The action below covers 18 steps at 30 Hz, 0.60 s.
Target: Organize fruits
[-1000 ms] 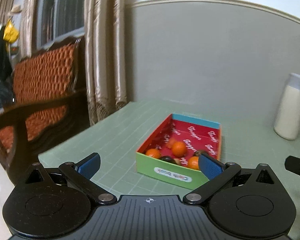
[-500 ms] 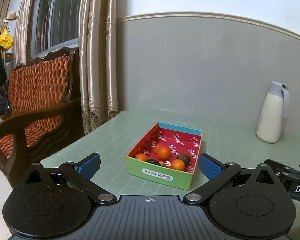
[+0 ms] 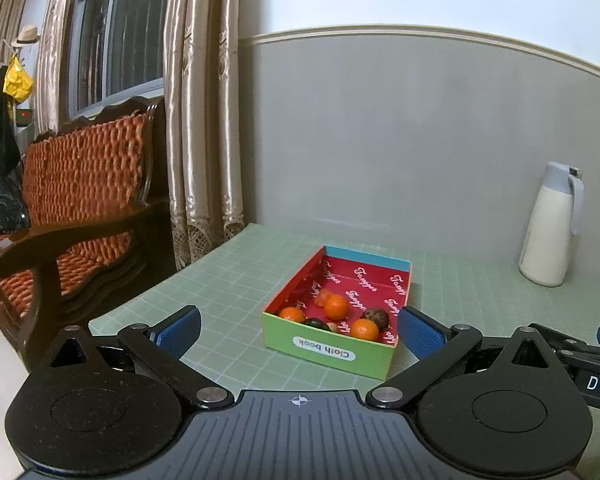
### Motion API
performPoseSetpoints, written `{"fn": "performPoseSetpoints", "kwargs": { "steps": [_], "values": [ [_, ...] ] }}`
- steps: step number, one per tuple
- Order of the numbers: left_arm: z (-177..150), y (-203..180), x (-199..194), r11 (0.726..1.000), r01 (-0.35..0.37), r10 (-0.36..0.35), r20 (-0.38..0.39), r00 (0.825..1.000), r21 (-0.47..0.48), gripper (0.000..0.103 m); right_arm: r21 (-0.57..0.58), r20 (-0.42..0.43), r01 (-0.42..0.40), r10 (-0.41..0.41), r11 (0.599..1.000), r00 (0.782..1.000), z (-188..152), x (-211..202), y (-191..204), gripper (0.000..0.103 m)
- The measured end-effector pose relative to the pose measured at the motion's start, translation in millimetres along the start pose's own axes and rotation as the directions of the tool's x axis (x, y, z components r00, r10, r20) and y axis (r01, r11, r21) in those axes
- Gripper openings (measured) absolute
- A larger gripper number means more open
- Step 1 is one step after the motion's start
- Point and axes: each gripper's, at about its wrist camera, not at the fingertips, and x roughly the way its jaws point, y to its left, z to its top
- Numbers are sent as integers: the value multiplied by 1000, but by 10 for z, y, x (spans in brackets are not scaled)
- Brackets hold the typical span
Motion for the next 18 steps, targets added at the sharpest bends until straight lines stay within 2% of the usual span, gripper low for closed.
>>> {"fn": "performPoseSetpoints", "kwargs": {
  "steps": [12,18],
  "values": [
    [-9,33,23,1000,25,-25,-14,1000,-7,103,-7,-5,-9,8,1000,1000,-7,0,36,103],
    [-13,32,48,1000,6,-6,-11,1000,1,103,-10,-6,-13,13,1000,1000,-1,12,39,103]
  ]
}}
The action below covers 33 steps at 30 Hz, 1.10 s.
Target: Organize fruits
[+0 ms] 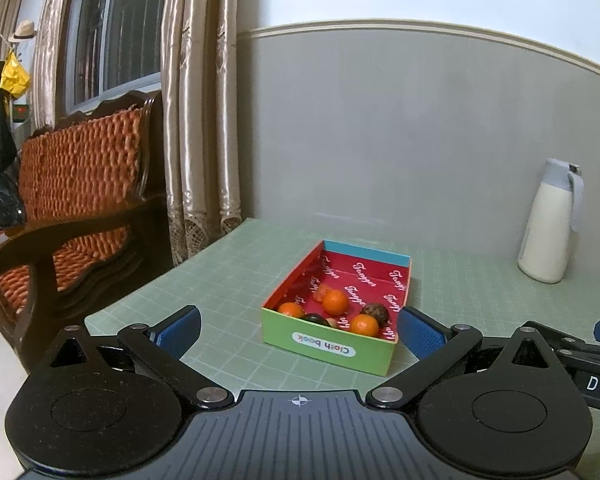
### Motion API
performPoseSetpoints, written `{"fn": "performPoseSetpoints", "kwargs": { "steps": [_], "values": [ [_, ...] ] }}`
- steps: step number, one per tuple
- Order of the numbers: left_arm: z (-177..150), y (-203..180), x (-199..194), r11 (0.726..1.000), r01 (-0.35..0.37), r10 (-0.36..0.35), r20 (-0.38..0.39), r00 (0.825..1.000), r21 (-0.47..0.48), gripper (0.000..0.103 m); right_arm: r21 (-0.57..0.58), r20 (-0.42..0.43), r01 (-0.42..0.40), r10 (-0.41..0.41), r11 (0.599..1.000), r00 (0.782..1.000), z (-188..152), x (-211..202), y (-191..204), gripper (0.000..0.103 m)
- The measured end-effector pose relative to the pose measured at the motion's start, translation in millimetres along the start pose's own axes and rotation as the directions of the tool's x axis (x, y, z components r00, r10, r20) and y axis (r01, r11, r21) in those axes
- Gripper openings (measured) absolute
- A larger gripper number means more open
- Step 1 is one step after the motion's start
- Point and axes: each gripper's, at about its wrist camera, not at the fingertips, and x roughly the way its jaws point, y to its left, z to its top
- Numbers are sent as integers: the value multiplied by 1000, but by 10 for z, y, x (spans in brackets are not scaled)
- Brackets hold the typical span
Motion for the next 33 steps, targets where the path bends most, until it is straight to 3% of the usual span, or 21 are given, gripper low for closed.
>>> {"fn": "performPoseSetpoints", "kwargs": {
  "steps": [33],
  "values": [
    [9,-23,55,1000,22,-22,-3,1000,12,103,-24,-12,-2,1,1000,1000,27,89,118,103]
  ]
}}
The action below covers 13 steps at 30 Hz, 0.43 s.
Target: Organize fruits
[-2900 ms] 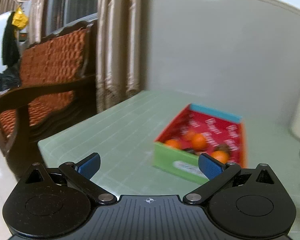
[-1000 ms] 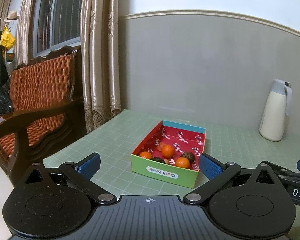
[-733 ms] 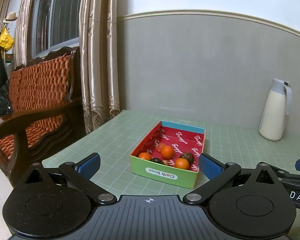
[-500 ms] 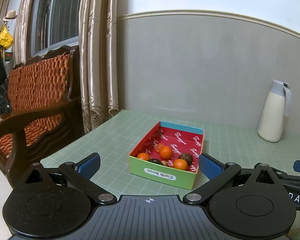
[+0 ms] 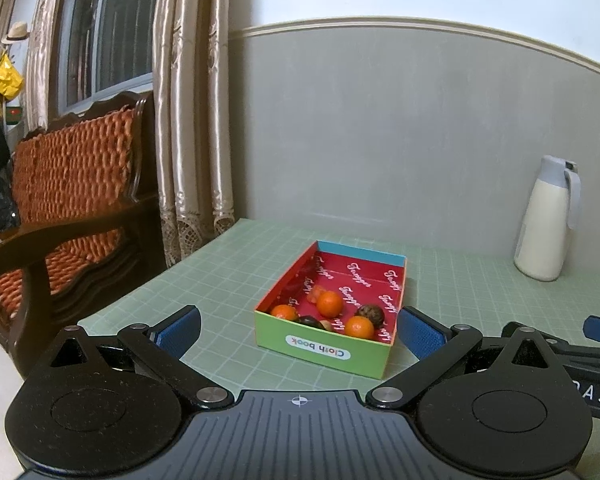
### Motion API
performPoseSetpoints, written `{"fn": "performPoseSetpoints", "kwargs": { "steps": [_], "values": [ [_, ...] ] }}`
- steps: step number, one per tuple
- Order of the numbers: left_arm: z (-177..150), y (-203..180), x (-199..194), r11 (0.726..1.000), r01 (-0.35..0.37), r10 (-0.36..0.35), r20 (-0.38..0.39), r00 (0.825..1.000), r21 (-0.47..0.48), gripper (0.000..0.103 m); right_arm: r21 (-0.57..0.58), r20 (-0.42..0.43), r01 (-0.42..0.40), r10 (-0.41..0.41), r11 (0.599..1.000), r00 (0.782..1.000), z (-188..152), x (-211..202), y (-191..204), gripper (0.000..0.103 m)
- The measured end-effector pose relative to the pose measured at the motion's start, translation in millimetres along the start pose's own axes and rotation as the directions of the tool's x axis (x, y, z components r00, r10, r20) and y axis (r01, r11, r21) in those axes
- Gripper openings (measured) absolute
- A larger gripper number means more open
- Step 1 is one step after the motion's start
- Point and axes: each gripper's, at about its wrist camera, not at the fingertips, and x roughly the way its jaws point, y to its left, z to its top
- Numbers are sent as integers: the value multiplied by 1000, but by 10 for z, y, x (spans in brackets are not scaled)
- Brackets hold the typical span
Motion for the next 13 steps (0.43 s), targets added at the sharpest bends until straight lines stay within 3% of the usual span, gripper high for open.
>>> {"fn": "performPoseSetpoints", "kwargs": {
  "steps": [13],
  "values": [
    [-15,-52,66,1000,-1,1,8,1000,9,103,18,-13,1,-1,1000,1000,-36,74,-43,103]
  ]
}}
